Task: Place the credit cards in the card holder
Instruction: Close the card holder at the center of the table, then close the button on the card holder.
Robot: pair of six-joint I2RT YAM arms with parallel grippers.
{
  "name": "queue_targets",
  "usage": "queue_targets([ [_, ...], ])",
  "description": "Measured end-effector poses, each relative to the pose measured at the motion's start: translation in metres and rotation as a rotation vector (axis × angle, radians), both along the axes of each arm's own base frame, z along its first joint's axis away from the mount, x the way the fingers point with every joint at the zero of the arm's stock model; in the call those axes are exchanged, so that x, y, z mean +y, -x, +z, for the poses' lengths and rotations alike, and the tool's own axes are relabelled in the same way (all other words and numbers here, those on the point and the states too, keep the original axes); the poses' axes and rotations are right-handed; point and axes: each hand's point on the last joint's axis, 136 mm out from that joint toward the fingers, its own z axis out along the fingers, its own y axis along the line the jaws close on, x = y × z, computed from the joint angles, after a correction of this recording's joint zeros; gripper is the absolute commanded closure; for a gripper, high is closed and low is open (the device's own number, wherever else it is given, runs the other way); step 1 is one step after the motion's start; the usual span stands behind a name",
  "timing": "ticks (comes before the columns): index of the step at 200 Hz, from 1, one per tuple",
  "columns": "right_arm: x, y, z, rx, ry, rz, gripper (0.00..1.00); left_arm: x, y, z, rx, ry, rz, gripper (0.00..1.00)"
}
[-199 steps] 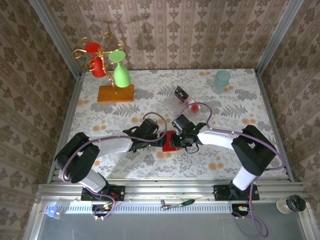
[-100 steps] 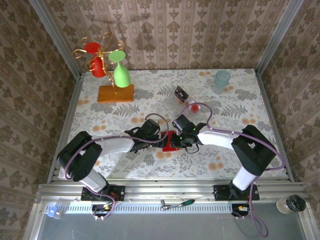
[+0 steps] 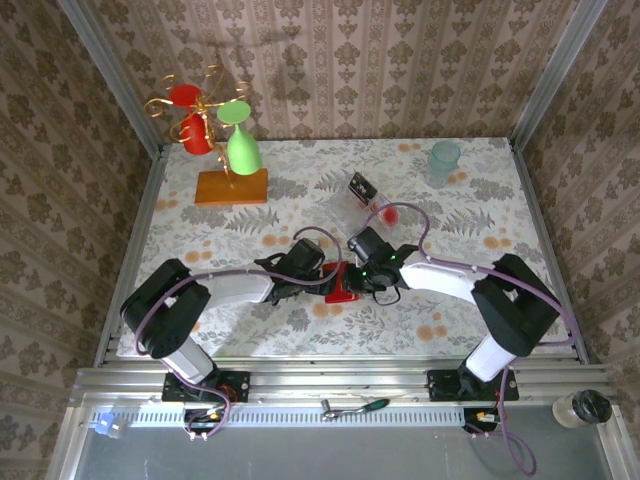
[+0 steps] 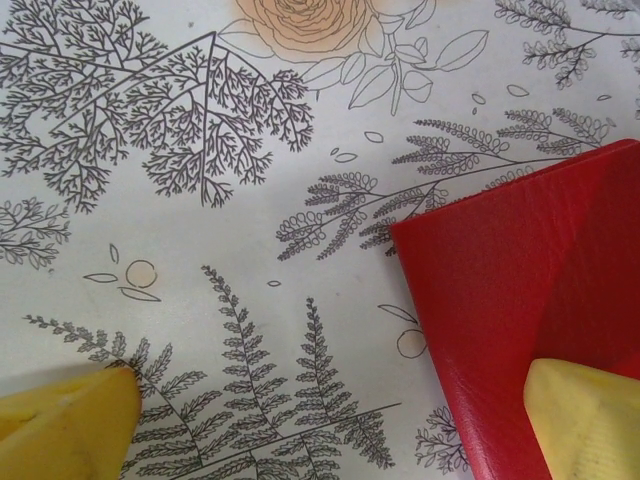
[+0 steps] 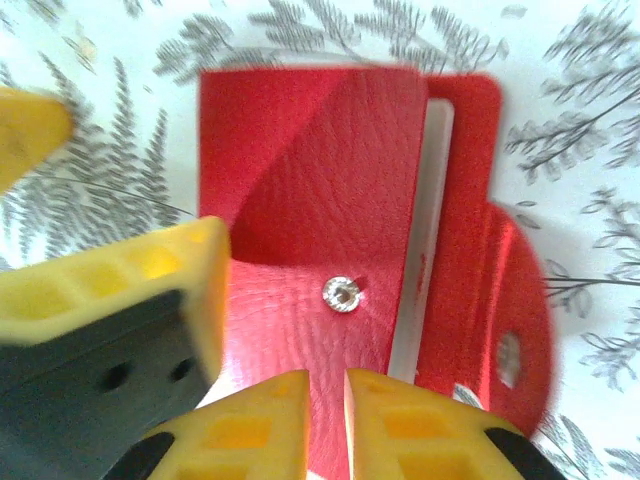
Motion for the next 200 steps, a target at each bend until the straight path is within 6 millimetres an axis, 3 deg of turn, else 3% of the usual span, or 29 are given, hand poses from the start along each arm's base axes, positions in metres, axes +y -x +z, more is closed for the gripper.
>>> queue_targets([
  [27, -0.014, -0.015, 0.040, -0.103, -0.045, -0.052, 0.78, -0.002, 0.000, 0.000, -0.010, -0.039, -0.005, 0.00],
  [45, -0.026, -0.022, 0.052, -0.133, -0.045, -0.087, 0.77, -0.003, 0.000, 0.001, -0.022, -0.069, -0.010, 0.00],
  [90, -0.046, -0.024, 0.037, -0.097, 0.022, -0.104, 0.70, -0.003, 0.000, 0.003, -0.048, -0.122, -0.017, 0.00],
  [148, -0.046, -0.019, 0.007, -0.023, 0.083, -0.058, 0.69, -0.003, 0.000, 0.003, -0.057, -0.130, -0.015, 0.00],
  [200, -0.040, -0.023, 0.006, -0.008, 0.077, -0.042, 0.69, -0.003, 0.000, 0.003, -0.057, -0.130, -0.015, 0.00],
])
